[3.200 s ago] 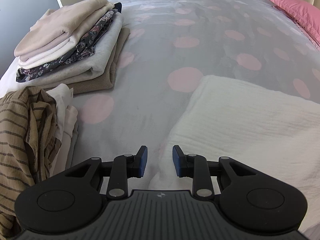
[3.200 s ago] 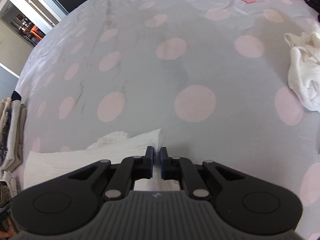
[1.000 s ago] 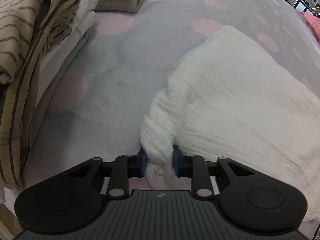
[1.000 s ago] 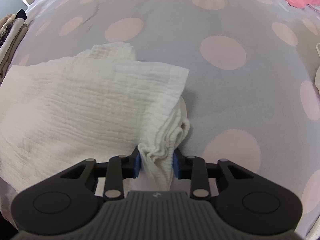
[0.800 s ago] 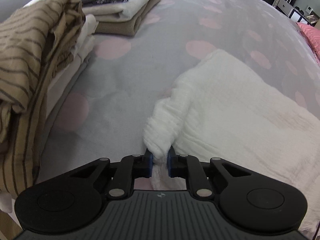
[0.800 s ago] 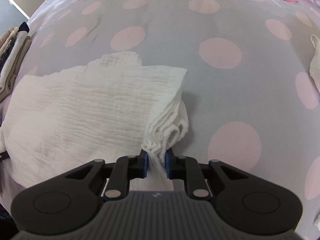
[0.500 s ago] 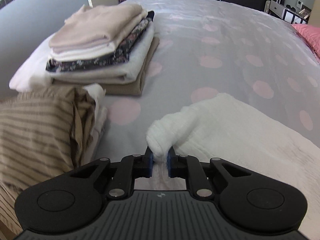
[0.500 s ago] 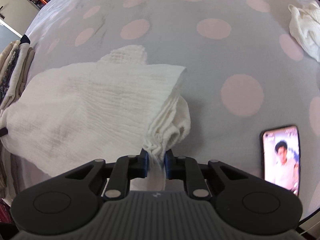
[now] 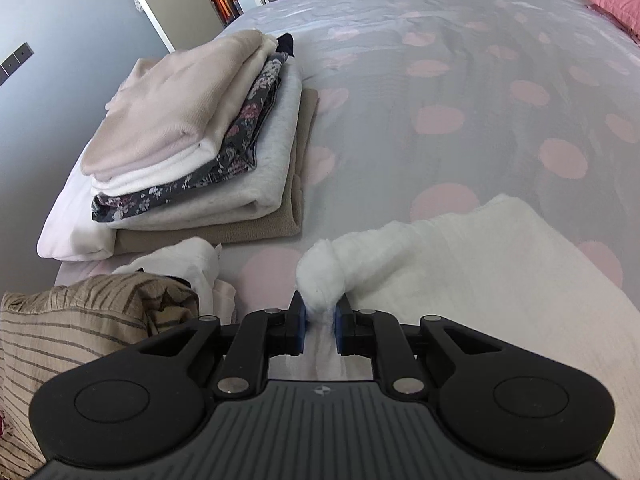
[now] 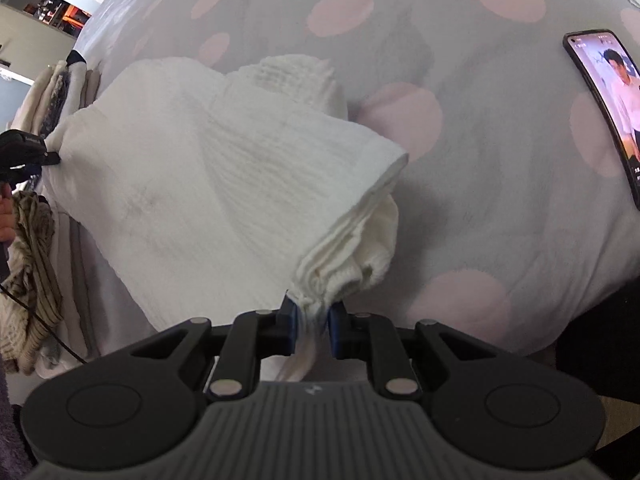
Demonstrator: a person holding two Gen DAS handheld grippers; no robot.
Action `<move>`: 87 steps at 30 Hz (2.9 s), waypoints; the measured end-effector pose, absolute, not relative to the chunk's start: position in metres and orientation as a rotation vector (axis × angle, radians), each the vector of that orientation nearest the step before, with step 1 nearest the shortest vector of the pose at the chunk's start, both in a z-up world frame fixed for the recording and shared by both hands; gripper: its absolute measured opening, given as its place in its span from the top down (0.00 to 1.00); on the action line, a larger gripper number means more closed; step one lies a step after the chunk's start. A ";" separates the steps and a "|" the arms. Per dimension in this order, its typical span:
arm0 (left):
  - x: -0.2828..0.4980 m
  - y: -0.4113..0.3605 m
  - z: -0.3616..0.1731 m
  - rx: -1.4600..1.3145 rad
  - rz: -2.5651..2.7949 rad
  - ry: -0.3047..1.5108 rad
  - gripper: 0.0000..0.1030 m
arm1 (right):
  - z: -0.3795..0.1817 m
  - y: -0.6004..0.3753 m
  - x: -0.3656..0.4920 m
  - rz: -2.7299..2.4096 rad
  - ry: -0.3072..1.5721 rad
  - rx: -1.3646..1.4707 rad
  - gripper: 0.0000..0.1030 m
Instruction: Fold clothes
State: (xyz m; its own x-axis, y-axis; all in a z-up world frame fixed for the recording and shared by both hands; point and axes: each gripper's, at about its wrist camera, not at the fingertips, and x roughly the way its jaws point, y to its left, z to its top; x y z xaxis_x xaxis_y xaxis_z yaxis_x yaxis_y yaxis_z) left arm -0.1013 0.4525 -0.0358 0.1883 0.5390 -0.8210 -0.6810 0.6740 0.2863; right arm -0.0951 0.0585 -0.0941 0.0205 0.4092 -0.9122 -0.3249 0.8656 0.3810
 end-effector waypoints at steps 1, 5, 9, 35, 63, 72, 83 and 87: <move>-0.105 0.453 -0.039 -0.160 0.856 1.085 0.87 | -0.096 0.060 -0.095 0.570 1.439 0.051 0.83; -0.122 0.463 -0.040 -0.193 0.844 1.084 0.79 | -0.099 0.057 -0.091 0.575 1.457 0.019 0.80; -0.137 0.472 -0.033 -0.245 0.850 1.051 0.76 | -0.097 0.054 -0.093 0.585 1.482 -0.079 0.70; -0.143 0.516 -0.063 -0.508 0.863 1.042 0.98 | -0.023 0.216 0.047 0.851 1.191 -0.449 0.68; -0.129 0.513 -0.100 -0.379 0.804 1.182 0.99 | -0.129 0.468 0.148 1.177 1.551 -0.314 0.91; -0.128 0.507 -0.101 -0.345 0.804 1.189 0.99 | -0.072 0.432 0.132 1.142 1.181 -0.243 0.93; -0.135 0.510 -0.088 -0.403 0.872 1.186 0.97 | -0.082 0.401 0.156 0.953 1.178 -0.242 0.74; -0.136 0.508 -0.074 -0.365 0.876 1.171 0.84 | -0.072 0.356 0.150 0.957 1.162 -0.287 0.62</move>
State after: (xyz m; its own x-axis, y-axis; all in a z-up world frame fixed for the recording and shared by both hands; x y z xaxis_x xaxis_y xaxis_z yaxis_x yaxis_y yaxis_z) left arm -0.1361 0.5078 -0.0737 0.1179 0.4038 -0.9072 -0.7564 0.6284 0.1814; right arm 0.1505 0.3560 -0.0725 0.0717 0.4876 -0.8701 -0.7603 0.5914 0.2687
